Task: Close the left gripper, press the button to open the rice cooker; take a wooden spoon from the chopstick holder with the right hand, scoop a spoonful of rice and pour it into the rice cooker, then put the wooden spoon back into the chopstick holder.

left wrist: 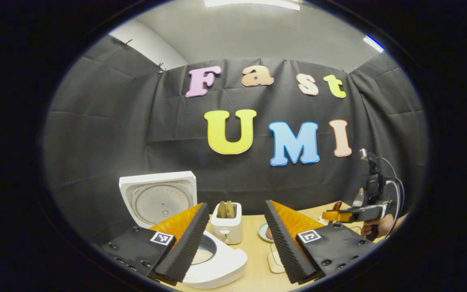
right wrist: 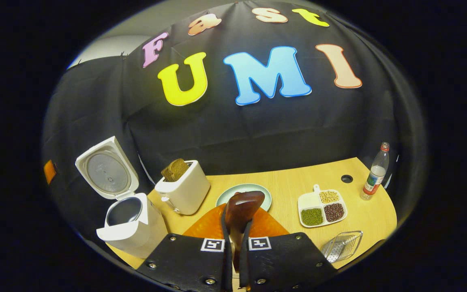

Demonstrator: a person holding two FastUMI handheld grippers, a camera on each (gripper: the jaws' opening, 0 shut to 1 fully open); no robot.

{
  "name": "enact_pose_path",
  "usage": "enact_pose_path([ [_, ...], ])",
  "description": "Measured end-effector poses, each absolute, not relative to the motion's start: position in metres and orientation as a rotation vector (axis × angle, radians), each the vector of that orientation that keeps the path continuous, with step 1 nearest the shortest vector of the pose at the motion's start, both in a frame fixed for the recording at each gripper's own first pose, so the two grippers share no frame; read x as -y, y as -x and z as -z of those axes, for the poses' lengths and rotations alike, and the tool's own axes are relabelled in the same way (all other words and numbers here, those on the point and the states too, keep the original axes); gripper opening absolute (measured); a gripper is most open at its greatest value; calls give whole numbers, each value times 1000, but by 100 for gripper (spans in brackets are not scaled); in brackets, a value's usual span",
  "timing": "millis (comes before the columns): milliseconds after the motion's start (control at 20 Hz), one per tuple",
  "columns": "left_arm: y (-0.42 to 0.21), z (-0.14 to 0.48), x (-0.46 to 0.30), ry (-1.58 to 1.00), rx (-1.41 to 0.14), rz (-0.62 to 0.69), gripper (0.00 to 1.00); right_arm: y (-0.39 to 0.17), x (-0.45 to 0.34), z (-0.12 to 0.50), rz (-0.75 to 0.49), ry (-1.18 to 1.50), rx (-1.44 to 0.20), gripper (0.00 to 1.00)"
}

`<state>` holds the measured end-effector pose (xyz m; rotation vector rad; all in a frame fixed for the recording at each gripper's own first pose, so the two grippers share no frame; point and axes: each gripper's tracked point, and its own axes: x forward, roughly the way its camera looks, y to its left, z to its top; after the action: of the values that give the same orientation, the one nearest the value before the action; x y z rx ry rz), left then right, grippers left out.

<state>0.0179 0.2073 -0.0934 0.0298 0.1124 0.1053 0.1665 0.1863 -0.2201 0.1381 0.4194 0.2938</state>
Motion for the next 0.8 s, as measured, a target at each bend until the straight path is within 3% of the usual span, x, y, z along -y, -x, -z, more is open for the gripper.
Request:
enact_pose_path([
  [350, -17, 107, -241, -14, -129, -133, 99, -179, -198, 289, -198, -41, -491, 7],
  [500, -15, 117, -257, -14, -147, -151, 99, -180, -221, 303, -213, -46, -500, 7],
  [800, -5, 127, -279, 7, -167, -204, 94, -175, -265, 321, -274, -375, -598, 8],
])
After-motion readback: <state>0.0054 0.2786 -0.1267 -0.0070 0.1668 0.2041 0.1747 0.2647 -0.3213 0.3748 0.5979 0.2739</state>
